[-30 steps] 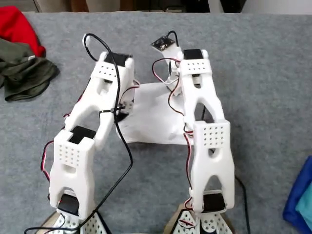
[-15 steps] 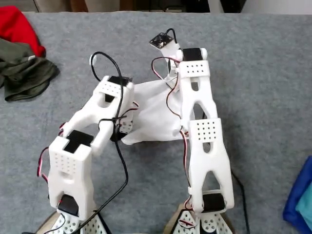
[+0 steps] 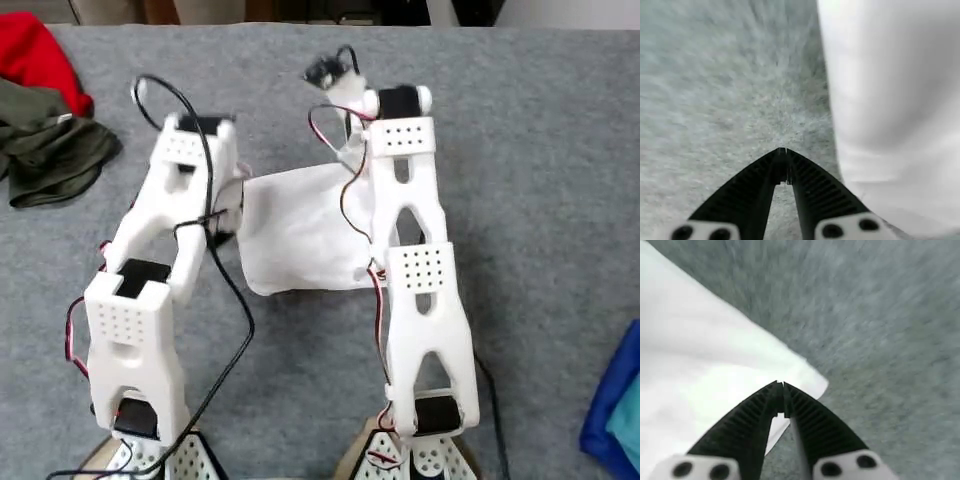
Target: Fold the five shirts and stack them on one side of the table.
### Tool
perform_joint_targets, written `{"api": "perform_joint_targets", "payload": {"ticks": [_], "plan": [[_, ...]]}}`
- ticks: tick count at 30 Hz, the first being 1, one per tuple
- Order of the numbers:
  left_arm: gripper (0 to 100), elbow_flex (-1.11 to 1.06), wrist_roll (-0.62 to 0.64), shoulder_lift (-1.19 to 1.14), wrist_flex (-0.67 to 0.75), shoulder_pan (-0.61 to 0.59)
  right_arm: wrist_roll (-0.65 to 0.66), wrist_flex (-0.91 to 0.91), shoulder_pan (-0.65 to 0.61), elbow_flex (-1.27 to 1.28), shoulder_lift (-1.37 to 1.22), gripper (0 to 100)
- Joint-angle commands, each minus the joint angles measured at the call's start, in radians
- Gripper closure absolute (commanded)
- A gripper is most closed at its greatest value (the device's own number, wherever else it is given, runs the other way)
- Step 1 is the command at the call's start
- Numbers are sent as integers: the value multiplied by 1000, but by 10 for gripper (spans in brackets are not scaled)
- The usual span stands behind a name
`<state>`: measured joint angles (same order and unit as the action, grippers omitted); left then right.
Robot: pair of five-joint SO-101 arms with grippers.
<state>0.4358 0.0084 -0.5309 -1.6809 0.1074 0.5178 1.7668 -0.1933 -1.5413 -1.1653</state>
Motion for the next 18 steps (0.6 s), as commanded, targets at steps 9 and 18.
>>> {"api": "perform_joint_targets", "payload": {"ticks": [9, 18], "plan": [[980, 381, 48, -116, 46, 9, -72, 18, -79, 444, 453, 993], [980, 559, 112, -390, 87, 15, -140, -35, -51, 921, 662, 993]]}}
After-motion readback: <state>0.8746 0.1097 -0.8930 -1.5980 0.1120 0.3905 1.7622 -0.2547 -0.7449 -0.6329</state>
